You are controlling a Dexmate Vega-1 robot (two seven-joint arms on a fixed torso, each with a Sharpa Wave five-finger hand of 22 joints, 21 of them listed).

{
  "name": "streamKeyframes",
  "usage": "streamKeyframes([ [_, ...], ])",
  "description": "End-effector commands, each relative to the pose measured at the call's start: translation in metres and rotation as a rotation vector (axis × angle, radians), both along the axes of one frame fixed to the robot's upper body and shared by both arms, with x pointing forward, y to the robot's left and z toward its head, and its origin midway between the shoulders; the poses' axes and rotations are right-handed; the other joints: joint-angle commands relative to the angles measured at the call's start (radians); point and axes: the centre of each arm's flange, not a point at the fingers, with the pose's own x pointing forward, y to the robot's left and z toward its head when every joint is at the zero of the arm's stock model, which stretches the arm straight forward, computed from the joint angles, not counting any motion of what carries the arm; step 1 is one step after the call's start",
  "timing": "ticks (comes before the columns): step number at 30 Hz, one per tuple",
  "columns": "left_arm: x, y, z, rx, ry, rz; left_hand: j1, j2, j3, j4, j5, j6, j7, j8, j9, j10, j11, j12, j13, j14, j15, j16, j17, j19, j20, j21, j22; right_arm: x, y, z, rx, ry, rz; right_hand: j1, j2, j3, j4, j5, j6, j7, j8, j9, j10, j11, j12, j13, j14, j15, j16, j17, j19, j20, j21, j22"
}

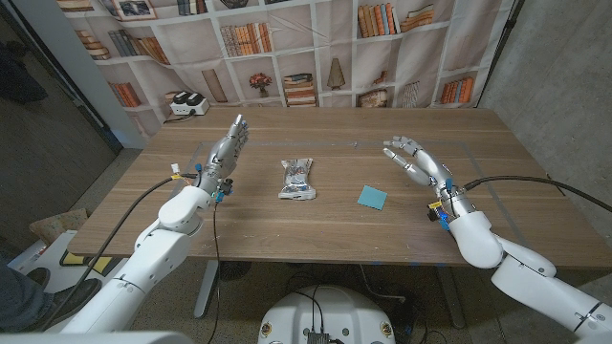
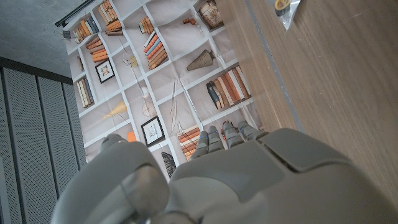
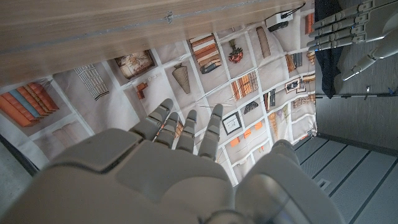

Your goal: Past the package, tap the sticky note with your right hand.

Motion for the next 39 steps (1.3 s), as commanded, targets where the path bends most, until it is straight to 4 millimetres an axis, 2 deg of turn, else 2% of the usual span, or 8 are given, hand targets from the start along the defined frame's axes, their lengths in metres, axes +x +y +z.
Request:
streamKeyframes([
  [1, 0.003, -0.003, 0.000, -0.011, -0.005, -0.029, 0.010, 0.002, -0.001, -0.005, -0.001, 0.014, -0.004, -0.002, 0.002, 0.006, -0.001, 0.000, 0.006, 0.010, 0.001, -0.001, 0.005, -0.003, 0.009, -0.002, 0.002, -0.002, -0.001, 0.000, -0.105, 0.003, -0.115, 0.009, 0.001, -0.002, -0.001, 0.005, 0.009, -0.006, -0.006, 0.004, -0.010, 0.003, -0.004, 0.004, -0.009, 0.001, -0.003, 0.004, -0.006, -0.041, -0.004, 0.005],
  [10, -0.003, -0.004, 0.002, -0.005, -0.019, -0.028, 0.012, 0.003, -0.002, -0.005, -0.003, 0.018, -0.005, -0.003, 0.002, 0.011, -0.004, 0.000, 0.006, 0.013, -0.002, -0.002, 0.005, -0.002, 0.009, -0.002, 0.002, 0.002, 0.003, -0.002, -0.193, 0.048, -0.164, 0.002, 0.004, -0.006, 0.002, 0.007, -0.018, 0.001, -0.024, 0.004, -0.046, 0.008, -0.015, 0.004, -0.044, 0.014, -0.008, 0.006, -0.043, -0.031, -0.010, 0.005],
  [15, -0.006, -0.004, 0.003, 0.001, -0.025, -0.026, 0.013, 0.004, -0.003, -0.005, -0.003, 0.020, -0.006, -0.003, 0.002, 0.013, -0.006, -0.001, 0.006, 0.014, -0.007, -0.002, 0.005, -0.001, 0.010, -0.002, 0.002, 0.004, 0.006, -0.004, -0.234, 0.074, -0.178, -0.003, 0.006, -0.009, 0.004, 0.008, -0.030, 0.010, -0.032, 0.005, -0.077, 0.024, -0.022, 0.004, -0.068, 0.021, -0.009, 0.006, -0.060, -0.025, -0.010, 0.006],
  [16, -0.007, -0.004, 0.003, 0.003, -0.024, -0.026, 0.013, 0.005, -0.003, -0.005, -0.004, 0.021, -0.007, -0.004, 0.002, 0.012, -0.014, -0.002, 0.006, 0.015, -0.006, -0.002, 0.005, -0.001, 0.010, -0.003, 0.002, 0.005, 0.006, -0.004, -0.242, 0.082, -0.181, -0.004, 0.007, -0.010, 0.004, 0.008, -0.030, 0.011, -0.032, 0.005, -0.080, 0.024, -0.023, 0.004, -0.069, 0.022, -0.009, 0.006, -0.062, -0.025, -0.010, 0.006],
  [21, -0.011, -0.005, 0.005, 0.009, -0.030, -0.024, 0.014, 0.006, -0.004, -0.006, -0.005, 0.021, -0.008, -0.005, 0.002, 0.014, -0.011, -0.002, 0.006, 0.015, -0.009, -0.003, 0.005, -0.002, 0.011, -0.003, 0.002, 0.008, 0.008, -0.007, -0.287, 0.115, -0.208, -0.009, 0.010, -0.013, 0.007, 0.009, -0.031, 0.018, -0.036, 0.005, -0.131, 0.039, -0.033, 0.005, -0.099, 0.029, -0.009, 0.007, -0.087, -0.029, -0.011, 0.006],
  [24, -0.013, -0.006, 0.005, 0.011, -0.035, -0.019, 0.014, 0.006, -0.004, -0.006, -0.005, 0.022, -0.010, -0.005, 0.002, 0.013, -0.012, -0.003, 0.006, 0.015, -0.007, -0.003, 0.005, -0.002, 0.011, -0.003, 0.002, 0.010, 0.009, -0.009, -0.310, 0.138, -0.219, -0.015, 0.012, -0.017, 0.009, 0.009, -0.034, 0.020, -0.038, 0.005, -0.166, 0.037, -0.034, 0.005, -0.138, 0.042, -0.012, 0.007, -0.125, -0.005, -0.015, 0.007],
  [32, -0.011, -0.007, -0.001, -0.003, -0.019, -0.016, 0.016, 0.007, -0.006, -0.006, -0.007, 0.023, -0.010, -0.007, 0.002, 0.015, -0.010, -0.005, 0.006, 0.016, -0.008, -0.004, 0.005, -0.002, 0.011, -0.004, 0.002, 0.016, 0.010, -0.014, -0.345, 0.194, -0.238, -0.021, 0.017, -0.021, 0.010, 0.009, -0.030, 0.000, -0.039, 0.005, -0.223, 0.028, -0.034, 0.005, -0.200, 0.064, -0.013, 0.006, -0.190, 0.026, -0.017, 0.008],
  [39, -0.012, -0.006, -0.002, -0.007, -0.018, -0.008, 0.017, 0.008, -0.007, -0.006, -0.008, 0.025, -0.011, -0.007, 0.002, 0.016, -0.011, -0.005, 0.006, 0.017, -0.008, -0.004, 0.005, -0.002, 0.012, -0.004, 0.002, 0.021, 0.012, -0.020, -0.377, 0.223, -0.231, -0.022, 0.020, -0.023, 0.010, 0.009, -0.047, 0.004, -0.046, 0.005, -0.251, 0.037, -0.032, 0.005, -0.233, 0.072, -0.012, 0.006, -0.224, 0.035, -0.016, 0.009],
])
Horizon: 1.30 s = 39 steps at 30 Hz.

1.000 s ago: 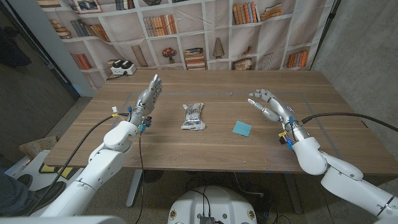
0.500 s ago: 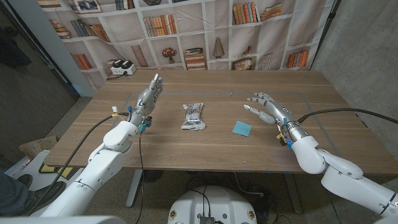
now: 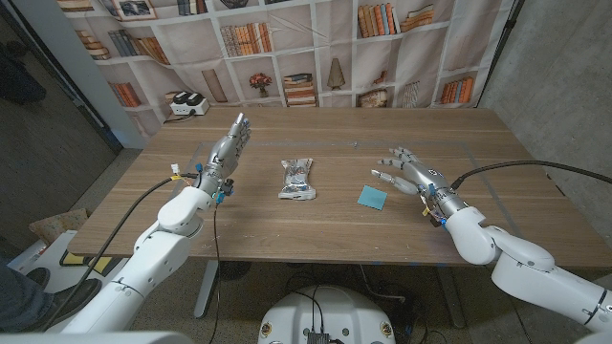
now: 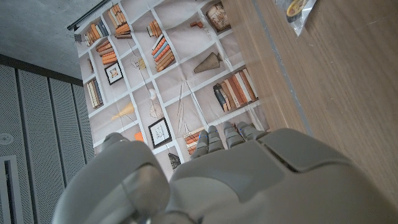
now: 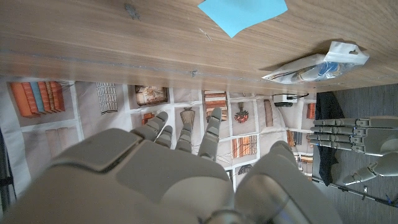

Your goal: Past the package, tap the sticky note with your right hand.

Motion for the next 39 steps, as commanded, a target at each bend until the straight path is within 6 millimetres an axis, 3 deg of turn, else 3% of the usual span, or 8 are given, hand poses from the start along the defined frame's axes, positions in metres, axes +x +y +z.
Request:
streamKeyframes([
  [1, -0.001, -0.001, -0.004, -0.009, 0.007, 0.011, 0.005, -0.004, -0.004, -0.003, 0.000, 0.007, -0.004, -0.004, 0.002, 0.010, -0.004, -0.005, 0.006, 0.000, 0.000, 0.000, 0.005, 0.002, 0.005, 0.000, 0.002, 0.010, 0.002, -0.011, -0.057, 0.078, -0.025, -0.006, 0.004, -0.005, 0.000, 0.006, -0.013, 0.006, -0.008, 0.003, -0.019, 0.005, -0.002, 0.005, -0.022, 0.003, -0.003, 0.003, -0.024, 0.000, 0.000, 0.004],
  [17, -0.004, 0.007, -0.008, -0.014, 0.012, 0.014, 0.007, -0.002, -0.006, -0.003, -0.003, 0.017, -0.006, -0.003, 0.003, 0.015, -0.003, -0.006, 0.006, 0.001, -0.001, -0.001, 0.006, 0.001, 0.005, -0.001, 0.003, 0.023, 0.020, -0.028, -0.133, 0.153, -0.025, -0.008, 0.008, -0.008, 0.000, 0.006, -0.034, 0.005, -0.011, 0.003, -0.060, 0.006, -0.002, 0.005, -0.062, -0.005, -0.001, 0.003, -0.069, 0.004, 0.002, 0.006],
  [23, -0.006, 0.012, -0.010, -0.019, 0.013, 0.022, 0.008, -0.001, -0.008, -0.003, -0.004, 0.019, -0.006, -0.004, 0.003, 0.015, -0.002, -0.007, 0.006, 0.001, 0.000, -0.002, 0.006, 0.001, 0.004, -0.002, 0.003, 0.026, 0.022, -0.031, -0.146, 0.172, -0.037, -0.009, 0.011, -0.008, 0.000, 0.005, -0.037, 0.008, -0.011, 0.002, -0.071, 0.002, -0.001, 0.005, -0.071, -0.008, 0.001, 0.003, -0.087, 0.017, 0.001, 0.006],
  [39, -0.007, 0.018, -0.012, -0.029, 0.013, 0.029, 0.010, 0.002, -0.011, -0.003, -0.007, 0.022, -0.006, -0.006, 0.003, 0.018, -0.004, -0.010, 0.006, 0.004, 0.001, -0.003, 0.006, 0.001, 0.004, -0.002, 0.003, 0.035, 0.029, -0.032, -0.158, 0.199, -0.057, -0.011, 0.014, -0.009, 0.001, 0.005, -0.042, 0.003, -0.011, 0.002, -0.090, 0.004, 0.000, 0.005, -0.085, -0.009, 0.003, 0.003, -0.104, 0.019, 0.005, 0.007],
])
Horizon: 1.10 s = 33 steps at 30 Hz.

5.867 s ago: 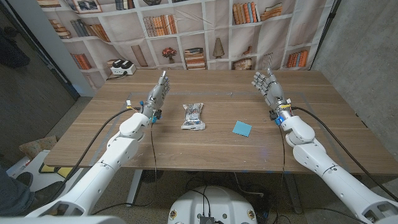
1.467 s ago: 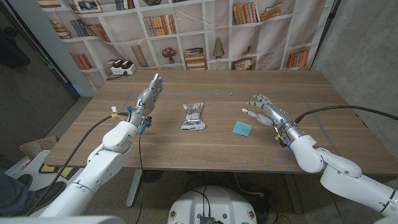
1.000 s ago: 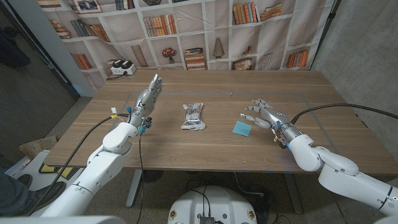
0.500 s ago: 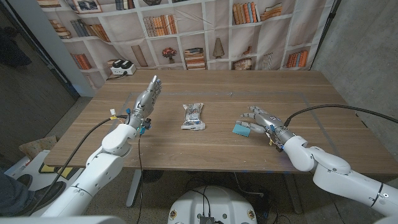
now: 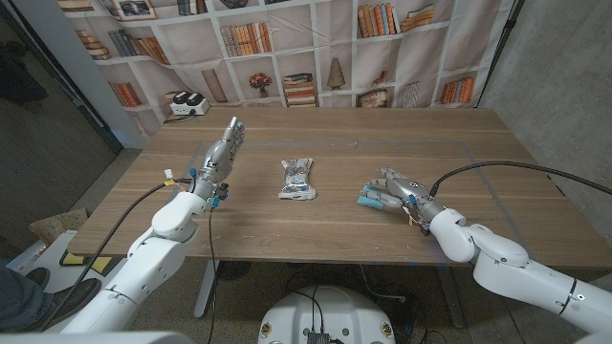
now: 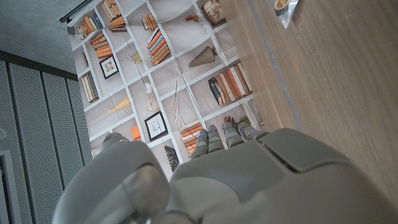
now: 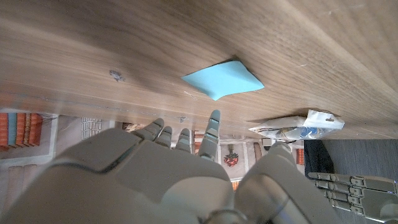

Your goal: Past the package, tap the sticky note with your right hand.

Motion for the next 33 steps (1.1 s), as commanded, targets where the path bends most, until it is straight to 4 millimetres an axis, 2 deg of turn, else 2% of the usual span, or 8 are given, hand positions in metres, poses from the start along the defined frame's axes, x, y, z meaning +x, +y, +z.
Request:
streamKeyframes([
  [1, 0.000, 0.005, -0.002, -0.010, 0.003, 0.004, 0.010, 0.002, -0.006, 0.001, -0.001, 0.006, 0.000, -0.003, 0.003, 0.003, -0.003, -0.002, 0.001, 0.004, 0.001, -0.003, 0.006, -0.003, 0.001, -0.003, 0.003, 0.007, 0.006, -0.002, -0.012, 0.024, -0.012, -0.003, 0.007, -0.002, -0.001, 0.005, -0.004, 0.000, -0.004, 0.002, -0.010, 0.000, 0.000, 0.005, -0.082, -0.003, 0.003, 0.001, -0.011, -0.003, 0.005, 0.003],
  [33, 0.003, 0.006, 0.003, -0.003, 0.004, 0.007, 0.014, 0.006, -0.014, 0.002, -0.007, 0.013, 0.000, -0.007, 0.003, 0.004, -0.003, -0.008, 0.001, 0.005, 0.001, -0.005, 0.006, -0.005, 0.003, -0.004, 0.003, 0.019, 0.004, -0.007, -0.027, 0.059, -0.048, 0.000, 0.012, -0.002, -0.003, 0.004, 0.002, 0.003, 0.002, 0.002, 0.002, 0.003, 0.013, 0.006, -0.070, -0.002, 0.013, 0.000, -0.008, -0.006, 0.016, 0.003],
])
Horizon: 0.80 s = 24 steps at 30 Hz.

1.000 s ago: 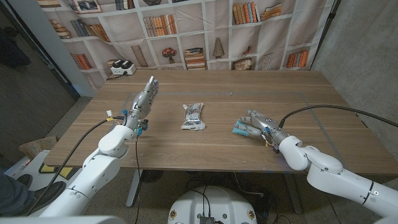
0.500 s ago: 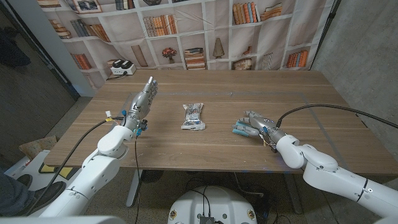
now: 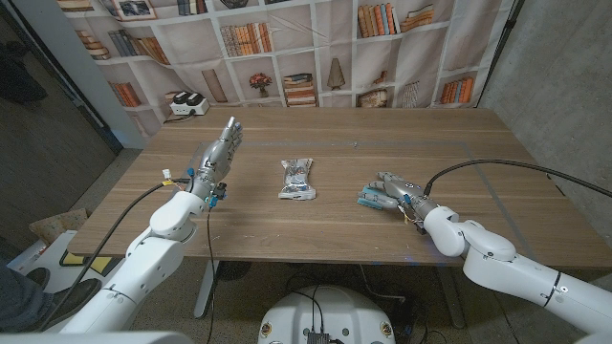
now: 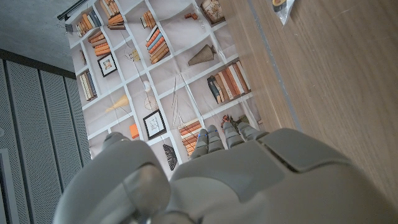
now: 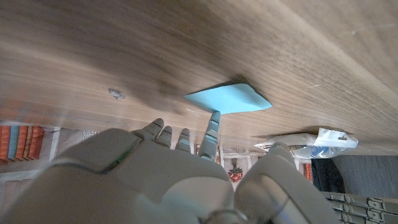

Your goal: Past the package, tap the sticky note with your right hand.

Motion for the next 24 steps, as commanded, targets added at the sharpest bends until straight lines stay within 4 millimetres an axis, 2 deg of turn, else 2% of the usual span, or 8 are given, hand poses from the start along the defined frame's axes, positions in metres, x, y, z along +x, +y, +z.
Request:
streamKeyframes([
  [1, 0.000, 0.002, 0.003, 0.003, -0.003, 0.007, 0.006, -0.002, -0.005, 0.002, -0.002, 0.012, 0.002, -0.003, 0.003, 0.001, -0.007, -0.001, 0.002, 0.003, -0.001, -0.002, 0.006, -0.005, 0.004, -0.001, 0.003, 0.002, 0.000, -0.003, -0.004, 0.002, -0.013, 0.004, 0.008, 0.001, -0.001, 0.004, 0.002, 0.002, 0.002, 0.001, 0.002, 0.003, 0.005, 0.006, -0.068, -0.002, 0.008, 0.003, -0.005, -0.002, 0.010, 0.004],
  [11, 0.003, -0.001, 0.006, 0.010, -0.003, -0.004, 0.007, -0.001, -0.008, 0.002, -0.004, 0.012, 0.001, -0.005, 0.003, 0.003, -0.008, -0.001, 0.002, 0.003, -0.001, -0.002, 0.006, -0.005, 0.004, 0.000, 0.003, -0.004, -0.012, 0.000, 0.015, -0.033, -0.048, 0.007, 0.010, 0.001, -0.002, 0.004, 0.007, -0.001, 0.004, 0.001, 0.008, 0.000, 0.009, 0.006, -0.061, -0.003, 0.011, 0.003, -0.001, -0.004, 0.014, 0.004],
  [24, 0.007, -0.003, 0.012, 0.018, -0.004, -0.011, 0.009, 0.000, -0.010, 0.002, -0.005, 0.013, 0.001, -0.006, 0.004, 0.004, -0.007, -0.002, 0.002, 0.004, -0.001, -0.002, 0.006, -0.005, 0.004, -0.001, 0.003, -0.011, -0.018, -0.003, -0.001, -0.021, -0.058, 0.010, 0.011, 0.002, -0.005, 0.004, 0.020, -0.010, 0.009, 0.001, 0.020, 0.001, 0.015, 0.006, -0.049, -0.005, 0.015, 0.002, 0.009, -0.006, 0.019, 0.003],
])
